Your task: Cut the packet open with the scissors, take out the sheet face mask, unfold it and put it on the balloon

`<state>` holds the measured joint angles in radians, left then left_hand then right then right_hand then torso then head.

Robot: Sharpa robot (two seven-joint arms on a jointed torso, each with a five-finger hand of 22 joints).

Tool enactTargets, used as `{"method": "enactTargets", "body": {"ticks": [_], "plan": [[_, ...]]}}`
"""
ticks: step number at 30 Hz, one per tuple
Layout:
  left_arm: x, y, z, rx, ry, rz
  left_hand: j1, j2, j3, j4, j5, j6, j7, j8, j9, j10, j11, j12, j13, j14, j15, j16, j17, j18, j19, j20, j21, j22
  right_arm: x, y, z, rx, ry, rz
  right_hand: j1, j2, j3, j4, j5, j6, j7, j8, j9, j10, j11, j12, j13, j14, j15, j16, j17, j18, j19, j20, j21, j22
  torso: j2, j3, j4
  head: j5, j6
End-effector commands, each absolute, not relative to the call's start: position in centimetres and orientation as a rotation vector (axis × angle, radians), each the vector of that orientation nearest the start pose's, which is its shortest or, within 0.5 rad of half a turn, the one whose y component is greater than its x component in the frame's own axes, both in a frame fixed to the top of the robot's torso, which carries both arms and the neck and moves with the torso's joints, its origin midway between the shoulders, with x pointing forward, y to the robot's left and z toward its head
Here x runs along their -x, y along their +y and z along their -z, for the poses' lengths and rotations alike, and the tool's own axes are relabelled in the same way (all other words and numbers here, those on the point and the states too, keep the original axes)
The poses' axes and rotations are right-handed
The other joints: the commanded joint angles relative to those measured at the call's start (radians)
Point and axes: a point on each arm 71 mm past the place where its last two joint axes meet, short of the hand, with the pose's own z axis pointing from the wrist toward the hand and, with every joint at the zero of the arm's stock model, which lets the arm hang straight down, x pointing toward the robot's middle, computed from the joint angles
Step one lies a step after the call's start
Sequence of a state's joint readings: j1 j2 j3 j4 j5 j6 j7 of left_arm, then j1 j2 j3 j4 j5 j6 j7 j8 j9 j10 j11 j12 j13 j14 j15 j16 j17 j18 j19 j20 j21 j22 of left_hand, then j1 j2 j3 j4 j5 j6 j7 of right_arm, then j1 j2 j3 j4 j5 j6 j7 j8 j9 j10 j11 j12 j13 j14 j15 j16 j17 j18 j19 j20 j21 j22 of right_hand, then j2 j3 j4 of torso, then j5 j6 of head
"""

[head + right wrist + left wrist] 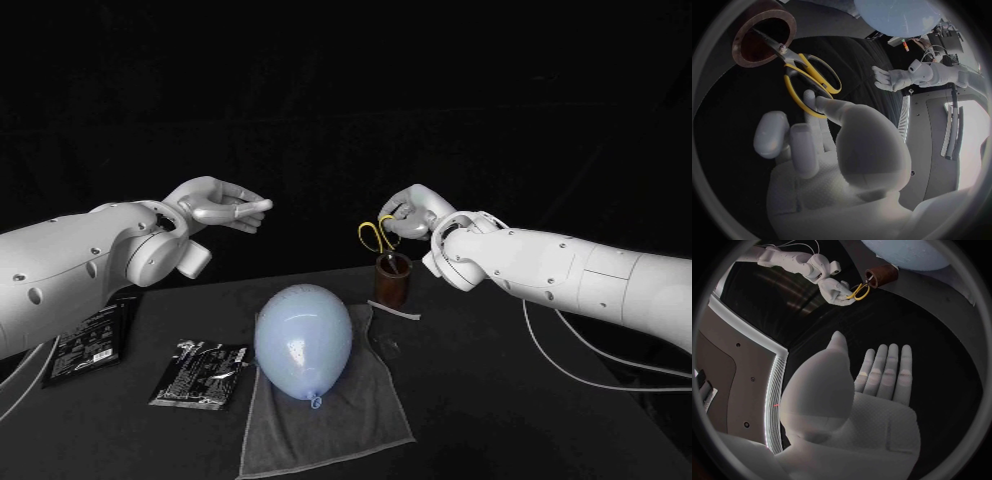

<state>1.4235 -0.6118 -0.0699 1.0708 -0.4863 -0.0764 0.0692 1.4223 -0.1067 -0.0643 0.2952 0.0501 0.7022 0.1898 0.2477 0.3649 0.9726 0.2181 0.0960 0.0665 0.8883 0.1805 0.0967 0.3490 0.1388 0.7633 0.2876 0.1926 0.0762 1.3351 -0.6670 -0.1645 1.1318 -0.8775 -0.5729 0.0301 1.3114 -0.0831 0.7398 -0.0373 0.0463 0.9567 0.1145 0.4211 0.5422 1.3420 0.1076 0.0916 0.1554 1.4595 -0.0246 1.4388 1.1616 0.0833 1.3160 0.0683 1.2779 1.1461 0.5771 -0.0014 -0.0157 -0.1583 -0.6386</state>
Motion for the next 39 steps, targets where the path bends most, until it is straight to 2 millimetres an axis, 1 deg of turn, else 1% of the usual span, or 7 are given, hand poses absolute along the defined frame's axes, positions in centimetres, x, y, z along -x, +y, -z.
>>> {"method": "enactTargets", "body": {"ticks": [1,5,9,14,17,27,39], "plan": [[-59.0,21.2,10.3,0.615,1.678,1.161,-0.001,0.007,0.008,-0.001,-0.001,0.009,0.090,0.003,0.002,0.005,0.000,0.004,0.002,0.005,-0.001,0.005,-0.001,0.007,0.007,0.001,0.006,0.001,-56.9,-24.7,16.1,-0.384,1.409,-0.676,0.001,0.011,0.003,-0.006,0.002,0.001,-0.003,0.005,0.001,0.087,-0.075,0.002,0.002,0.042,-0.015,0.003,0.000,0.014,0.002,-0.001,0.001,-0.002,0.000,-0.0001,-0.0003,-0.001,-0.003],[-58.9,21.3,10.3,0.617,1.681,1.161,-0.002,0.009,0.008,0.000,-0.001,0.010,0.090,0.004,0.002,0.005,0.000,0.004,0.002,0.005,-0.001,0.005,-0.001,0.007,0.007,0.001,0.006,0.001,-57.0,-24.8,16.6,-0.394,1.416,-0.676,-0.008,0.009,0.009,-0.012,0.002,-0.007,0.001,0.003,0.003,0.071,-0.071,-0.008,0.003,0.042,-0.012,0.004,0.002,0.015,-0.001,0.000,-0.002,-0.005,-0.001,-0.0011,-0.0011,-0.002,-0.006],[-58.9,21.3,10.3,0.621,1.685,1.164,-0.002,0.009,0.009,0.000,-0.001,0.010,0.090,0.004,0.002,0.005,0.000,0.004,0.002,0.005,-0.001,0.005,-0.001,0.007,0.007,0.001,0.006,0.001,-57.0,-25.4,17.3,-0.413,1.443,-0.668,-0.026,-0.014,-0.009,-0.026,0.003,-0.034,0.021,-0.015,0.001,0.005,-0.052,-0.032,-0.007,0.039,0.003,0.002,-0.007,0.017,-0.013,0.010,-0.014,-0.019,-0.002,-0.0012,-0.0008,-0.003,-0.007],[-58.9,21.4,10.4,0.625,1.694,1.163,-0.002,0.009,0.009,0.000,-0.001,0.010,0.090,0.004,0.002,0.005,0.000,0.004,0.002,0.005,-0.001,0.005,-0.001,0.007,0.007,0.001,0.006,0.001,-56.8,-26.4,18.2,-0.443,1.511,-0.658,-0.052,-0.038,-0.055,-0.040,0.004,-0.083,0.059,-0.084,-0.028,-0.143,-0.009,-0.033,-0.043,0.031,0.039,-0.007,-0.036,0.024,-0.039,0.042,-0.045,-0.054,-0.002,-0.0007,-0.0010,-0.002,-0.010],[-58.9,21.6,10.4,0.628,1.697,1.159,-0.002,0.010,0.009,0.000,-0.001,0.011,0.090,0.004,0.002,0.006,0.000,0.004,0.001,0.005,-0.001,0.005,-0.002,0.007,0.007,0.002,0.006,0.001,-56.5,-26.9,18.6,-0.459,1.554,-0.656,-0.069,-0.060,-0.075,-0.038,0.005,-0.092,0.071,-0.112,-0.041,-0.201,0.007,-0.031,-0.063,0.025,0.054,-0.011,-0.053,0.031,-0.058,0.058,-0.069,-0.082,-0.002,-0.0008,-0.0018,-0.002,-0.011],[-58.9,22.1,10.5,0.639,1.698,1.147,-0.003,0.009,0.009,0.000,-0.001,0.011,0.089,0.005,0.002,0.006,0.000,0.004,0.001,0.005,-0.001,0.005,-0.002,0.007,0.007,0.002,0.006,0.000,-55.2,-28.6,19.4,-0.499,1.643,-0.631,-0.077,-0.081,-0.106,-0.040,0.005,-0.100,0.077,-0.146,-0.057,-0.261,0.019,-0.027,-0.088,0.021,0.065,-0.012,-0.065,0.038,-0.071,0.072,-0.091,-0.105,-0.002,0.0002,-0.0024,-0.006,-0.011],[-58.9,22.4,10.5,0.647,1.695,1.143,-0.004,0.008,0.008,0.000,-0.001,0.012,0.089,0.005,0.002,0.006,0.000,0.004,0.001,0.005,-0.001,0.005,-0.002,0.007,0.007,0.002,0.006,0.000,-54.9,-30.2,19.6,-0.525,1.648,-0.586,-0.058,-0.092,-0.189,-0.059,0.006,-0.181,0.082,-0.232,-0.091,-0.435,0.036,-0.020,-0.090,-0.001,0.079,-0.039,-0.140,0.074,-0.170,0.086,-0.246,-0.283,-0.001,0.0005,-0.0009,-0.012,-0.006]]}}
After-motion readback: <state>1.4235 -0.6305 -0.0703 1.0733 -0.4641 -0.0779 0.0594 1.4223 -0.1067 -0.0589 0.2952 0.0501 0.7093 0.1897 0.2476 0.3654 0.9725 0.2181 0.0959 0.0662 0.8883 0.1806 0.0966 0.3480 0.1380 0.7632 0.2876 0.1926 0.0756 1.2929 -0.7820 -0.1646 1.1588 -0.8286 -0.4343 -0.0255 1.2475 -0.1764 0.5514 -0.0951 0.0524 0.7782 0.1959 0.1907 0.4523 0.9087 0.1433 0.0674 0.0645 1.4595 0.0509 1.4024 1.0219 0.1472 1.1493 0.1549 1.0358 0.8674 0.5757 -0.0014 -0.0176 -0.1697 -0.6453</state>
